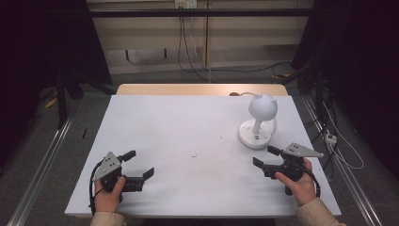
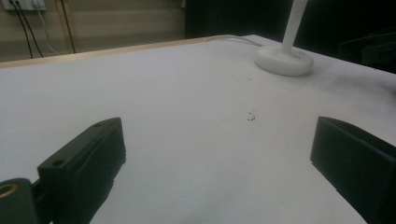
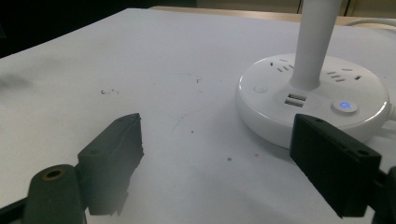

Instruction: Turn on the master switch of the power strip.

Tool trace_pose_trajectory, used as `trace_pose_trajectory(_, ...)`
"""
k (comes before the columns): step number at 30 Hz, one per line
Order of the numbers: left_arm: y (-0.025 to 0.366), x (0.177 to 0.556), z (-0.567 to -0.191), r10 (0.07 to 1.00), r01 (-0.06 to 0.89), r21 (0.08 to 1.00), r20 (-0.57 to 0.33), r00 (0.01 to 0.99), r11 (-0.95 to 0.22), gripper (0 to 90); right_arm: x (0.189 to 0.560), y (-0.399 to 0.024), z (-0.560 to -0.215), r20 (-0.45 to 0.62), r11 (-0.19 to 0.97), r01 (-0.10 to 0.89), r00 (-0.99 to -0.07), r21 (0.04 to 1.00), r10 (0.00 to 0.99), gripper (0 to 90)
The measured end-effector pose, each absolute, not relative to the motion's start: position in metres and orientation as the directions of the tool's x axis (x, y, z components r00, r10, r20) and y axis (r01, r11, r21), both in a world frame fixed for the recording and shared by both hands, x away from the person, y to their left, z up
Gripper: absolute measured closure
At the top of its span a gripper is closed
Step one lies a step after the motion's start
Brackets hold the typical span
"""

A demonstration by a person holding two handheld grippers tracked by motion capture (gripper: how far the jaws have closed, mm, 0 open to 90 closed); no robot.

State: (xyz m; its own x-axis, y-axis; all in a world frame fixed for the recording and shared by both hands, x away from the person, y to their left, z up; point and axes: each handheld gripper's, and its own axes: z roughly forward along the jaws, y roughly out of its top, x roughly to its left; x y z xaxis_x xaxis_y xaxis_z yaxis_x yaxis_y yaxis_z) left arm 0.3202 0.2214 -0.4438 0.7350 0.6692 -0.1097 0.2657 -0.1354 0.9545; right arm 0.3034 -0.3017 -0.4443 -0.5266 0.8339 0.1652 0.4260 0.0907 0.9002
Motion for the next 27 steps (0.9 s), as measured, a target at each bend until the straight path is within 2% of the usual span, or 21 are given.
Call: trace_pose_trajectory(27, 0.222, 0.32, -0.444, 0.67, 0.265, 0.955, -0.11, 0.734, -0.134, 2.9, 0.29, -0.301, -0.447, 0.164, 0.106, 0.425, -0.551, 0.899, 0.819, 15.0)
